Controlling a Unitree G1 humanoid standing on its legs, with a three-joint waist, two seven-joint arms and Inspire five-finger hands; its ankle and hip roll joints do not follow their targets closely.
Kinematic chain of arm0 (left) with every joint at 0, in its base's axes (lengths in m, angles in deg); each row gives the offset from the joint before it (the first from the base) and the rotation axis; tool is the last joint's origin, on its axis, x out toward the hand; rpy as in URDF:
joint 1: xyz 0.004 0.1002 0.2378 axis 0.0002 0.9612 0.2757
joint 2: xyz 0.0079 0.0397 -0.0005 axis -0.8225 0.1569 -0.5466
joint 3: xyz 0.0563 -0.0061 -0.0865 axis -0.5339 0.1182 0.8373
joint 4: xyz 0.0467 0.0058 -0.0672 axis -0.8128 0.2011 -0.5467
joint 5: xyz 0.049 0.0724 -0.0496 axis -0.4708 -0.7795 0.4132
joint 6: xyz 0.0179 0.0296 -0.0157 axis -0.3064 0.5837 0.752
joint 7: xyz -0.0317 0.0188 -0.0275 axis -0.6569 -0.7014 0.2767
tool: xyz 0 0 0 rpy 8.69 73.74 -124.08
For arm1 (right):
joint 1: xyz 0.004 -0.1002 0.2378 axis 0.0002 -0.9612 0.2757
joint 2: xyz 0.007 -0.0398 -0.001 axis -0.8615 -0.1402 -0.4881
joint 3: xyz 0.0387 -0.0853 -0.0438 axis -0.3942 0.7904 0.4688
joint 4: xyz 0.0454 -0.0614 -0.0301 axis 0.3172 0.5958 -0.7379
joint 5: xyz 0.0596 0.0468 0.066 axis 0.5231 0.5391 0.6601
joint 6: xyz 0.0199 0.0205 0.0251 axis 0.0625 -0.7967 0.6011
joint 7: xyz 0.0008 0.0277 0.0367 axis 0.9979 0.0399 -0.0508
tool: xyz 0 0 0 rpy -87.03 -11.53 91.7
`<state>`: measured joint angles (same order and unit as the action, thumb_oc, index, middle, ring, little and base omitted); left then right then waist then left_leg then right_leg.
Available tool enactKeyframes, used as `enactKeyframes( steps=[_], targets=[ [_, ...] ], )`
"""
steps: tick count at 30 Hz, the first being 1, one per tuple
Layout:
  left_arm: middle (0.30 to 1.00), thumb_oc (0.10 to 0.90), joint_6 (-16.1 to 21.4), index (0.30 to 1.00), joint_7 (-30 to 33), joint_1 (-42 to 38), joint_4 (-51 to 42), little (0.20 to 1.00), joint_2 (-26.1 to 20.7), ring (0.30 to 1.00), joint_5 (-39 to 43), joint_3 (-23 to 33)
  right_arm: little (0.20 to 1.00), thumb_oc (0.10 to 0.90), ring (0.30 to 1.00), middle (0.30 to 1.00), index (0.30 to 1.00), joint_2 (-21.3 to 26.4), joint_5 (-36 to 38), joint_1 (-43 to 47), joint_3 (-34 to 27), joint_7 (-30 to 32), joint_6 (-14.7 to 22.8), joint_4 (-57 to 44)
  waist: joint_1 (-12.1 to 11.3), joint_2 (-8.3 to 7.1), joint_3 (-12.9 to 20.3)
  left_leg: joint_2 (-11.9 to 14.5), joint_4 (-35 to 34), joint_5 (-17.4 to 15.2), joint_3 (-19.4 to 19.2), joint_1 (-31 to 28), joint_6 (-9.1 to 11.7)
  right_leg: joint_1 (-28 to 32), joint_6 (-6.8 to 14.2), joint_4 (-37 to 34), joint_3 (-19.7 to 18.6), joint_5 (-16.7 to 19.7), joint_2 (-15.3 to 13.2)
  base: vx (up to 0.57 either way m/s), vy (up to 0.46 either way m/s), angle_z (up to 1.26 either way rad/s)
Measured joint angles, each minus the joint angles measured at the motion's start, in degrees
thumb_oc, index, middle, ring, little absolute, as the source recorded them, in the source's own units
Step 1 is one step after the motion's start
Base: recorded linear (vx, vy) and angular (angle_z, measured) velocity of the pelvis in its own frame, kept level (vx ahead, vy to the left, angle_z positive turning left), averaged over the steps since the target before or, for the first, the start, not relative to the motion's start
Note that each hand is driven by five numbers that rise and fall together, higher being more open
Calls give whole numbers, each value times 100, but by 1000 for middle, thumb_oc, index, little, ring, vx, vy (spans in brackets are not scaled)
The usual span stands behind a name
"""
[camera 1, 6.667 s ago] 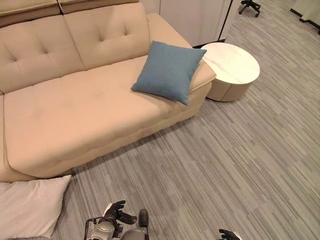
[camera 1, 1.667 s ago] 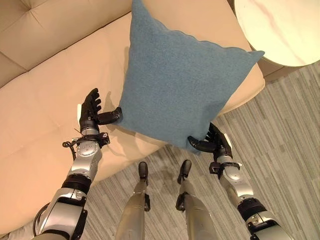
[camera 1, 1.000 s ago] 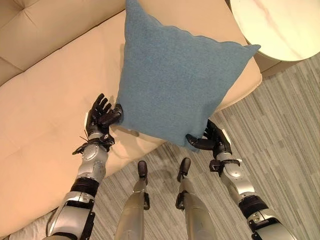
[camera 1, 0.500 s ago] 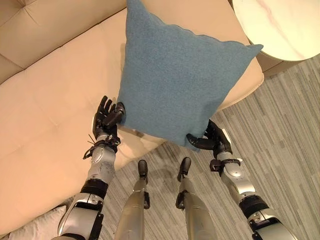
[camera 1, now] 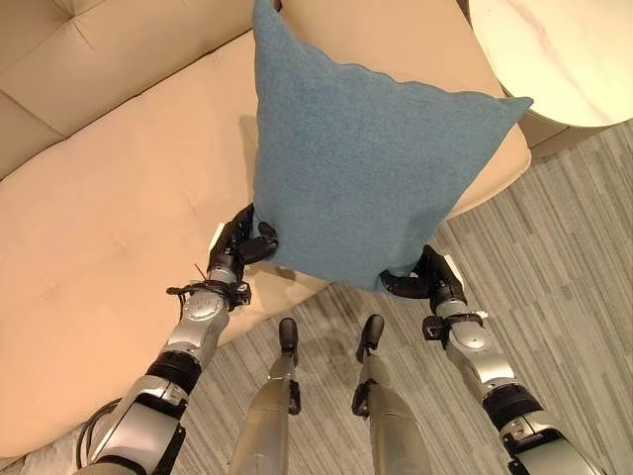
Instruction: Pick up all the scattered cushions and arrange them neatly on the sofa.
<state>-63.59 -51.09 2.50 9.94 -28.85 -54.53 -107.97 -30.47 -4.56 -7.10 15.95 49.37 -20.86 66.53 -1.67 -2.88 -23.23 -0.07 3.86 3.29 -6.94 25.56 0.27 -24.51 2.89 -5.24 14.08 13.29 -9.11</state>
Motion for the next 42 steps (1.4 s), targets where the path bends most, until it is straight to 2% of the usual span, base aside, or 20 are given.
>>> enactKeyframes(
  steps=[8, 12, 17, 20, 22, 23, 24, 25, 29, 31, 33, 36, 38, 39, 41, 42],
  targets=[
    [300, 400, -265, 300, -150, 387, -36, 300, 31, 300, 19, 105, 300, 400, 300, 300, 300, 181, -35, -124, -193, 9, -36, -263, 88, -3, 1, 6, -15, 0, -2, -134, -1, 113, 1, 0, -9, -1, 1, 5, -23, -1],
    [300, 400, -411, 300, -198, 872, -98, 300, 350, 300, 90, 358, 300, 400, 300, 300, 300, 186, -141, -385, -215, 0, -83, -502, 104, -2, 1, 12, -31, 0, -6, -373, -1, 342, 4, 0, -25, -7, 6, -20, -34, -3],
    [300, 400, -517, 300, -198, 1530, -485, 300, 418, 300, 213, 510, 300, 400, 300, 300, 300, 119, -361, -889, -325, -36, -229, -864, 89, -1, 0, 15, -36, 2, 19, -615, 1, 587, 8, 1, -19, -12, 4, 30, -53, 2],
    [300, 400, -533, 300, -198, 2056, -757, 300, 437, 300, 298, 507, 300, 400, 300, 300, 300, 48, -464, -1382, -339, -146, -290, -1032, 83, 45, 11, 6, -138, 1, 74, -1047, 1, 1003, 85, -2, 20, -101, 4, 39, -66, 9],
    [300, 400, -536, 300, -198, 2328, -886, 300, 489, 300, 306, 502, 300, 400, 300, 300, 300, 56, -471, -1735, -394, -182, -291, -1140, 83, 130, 57, -1, -252, 21, 167, -1289, 17, 1251, 121, -2, 131, -170, 1, 55, -126, 32],
    [300, 400, -546, 300, -200, 2538, -1018, 300, 585, 300, 307, 505, 300, 400, 300, 300, 300, 37, -504, -2070, -574, -267, -340, -1291, 81, 260, 122, -11, -281, 39, 355, -1377, 44, 1406, 173, 47, 170, -272, 5, 84, -163, 33],
    [300, 400, -546, 300, -200, 2538, -1018, 300, 585, 300, 307, 505, 300, 400, 300, 300, 300, 37, -504, -2070, -574, -267, -340, -1291, 81, 260, 122, -11, -281, 39, 355, -1377, 44, 1406, 173, 47, 170, -272, 5, 71, -117, 70],
    [300, 400, -580, 300, -208, 2922, -1530, 300, 616, 300, 311, 514, 300, 400, 300, 300, 300, -33, -517, -2542, -737, -275, -347, -1549, 84, 413, 216, 6, -360, 79, 623, -1545, 80, 1631, 179, 101, 127, -460, 88, 50, -147, 48],
    [300, 400, -592, 300, -206, 3172, -1701, 300, 660, 300, 316, 512, 300, 400, 300, 300, 300, 34, -577, -2610, -721, -310, -373, -1555, -31, 660, 442, 57, -460, 137, 793, -1669, 152, 1813, 203, 85, 162, -556, 188, 17, -155, 30],
    [300, 400, -628, 300, -206, 3314, -1935, 300, 719, 300, 343, 515, 300, 400, 300, 300, 300, 153, -708, -2687, -752, -318, -399, -1601, -31, 815, 552, 58, -626, 296, 1121, -1705, 237, 2014, 164, -1, 443, -584, 254, 15, -133, 78],
    [300, 400, -636, 300, -211, 3467, -2341, 300, 829, 300, 470, 503, 300, 400, 300, 300, 300, 200, -795, -3001, -878, -331, -447, -1815, -80, 945, 682, 117, -783, 499, 1677, -1782, 335, 2329, 113, 5, 1014, -775, 374, -26, -124, 144],
    [300, 400, -646, 300, -225, 3672, -2553, 300, 887, 300, 545, 468, 300, 400, 300, 300, 300, 198, -911, -3096, -1086, -346, -448, -1903, -198, 1012, 746, 172, -805, 642, 2067, -1736, 475, 2575, 28, 3, 1385, -1003, 554, -44, -75, 112],
    [300, 400, -647, 300, -227, 3917, -2552, 300, 818, 300, 545, 434, 300, 400, 300, 300, 300, 216, -1005, -3119, -1138, -413, -445, -1971, -355, 1037, 837, 246, -739, 616, 2222, -1654, 486, 2705, -67, 38, 1731, -1139, 672, -60, 31, 96],
    [300, 400, -650, 300, -227, 4045, -2550, 300, 770, 300, 542, 435, 300, 400, 300, 300, 300, 219, -1025, -3096, -1130, -483, -444, -1974, -408, 1035, 852, 268, -632, 522, 2200, -1588, 501, 2698, -121, 149, 1819, -1194, 680, -60, 92, 82],
    [300, 400, -654, 300, -227, 4230, -2533, 300, 763, 300, 538, 405, 300, 400, 300, 300, 300, 245, -1058, -3196, -1116, -511, -463, -1974, -376, 992, 860, 462, -392, 325, 1121, -1393, 286, 2701, -97, 454, 2052, -1350, 526, 133, 128, 62],
    [300, 400, -665, 300, -231, 4270, -2467, 300, 752, 300, 529, 381, 300, 400, 300, 300, 300, 212, -1135, -3293, -1101, -515, -530, -1974, -307, 761, 981, 570, -418, 188, 85, -1414, 88, 2715, -2, 523, 2168, -1443, 335, 287, 180, 46]
  ],
)
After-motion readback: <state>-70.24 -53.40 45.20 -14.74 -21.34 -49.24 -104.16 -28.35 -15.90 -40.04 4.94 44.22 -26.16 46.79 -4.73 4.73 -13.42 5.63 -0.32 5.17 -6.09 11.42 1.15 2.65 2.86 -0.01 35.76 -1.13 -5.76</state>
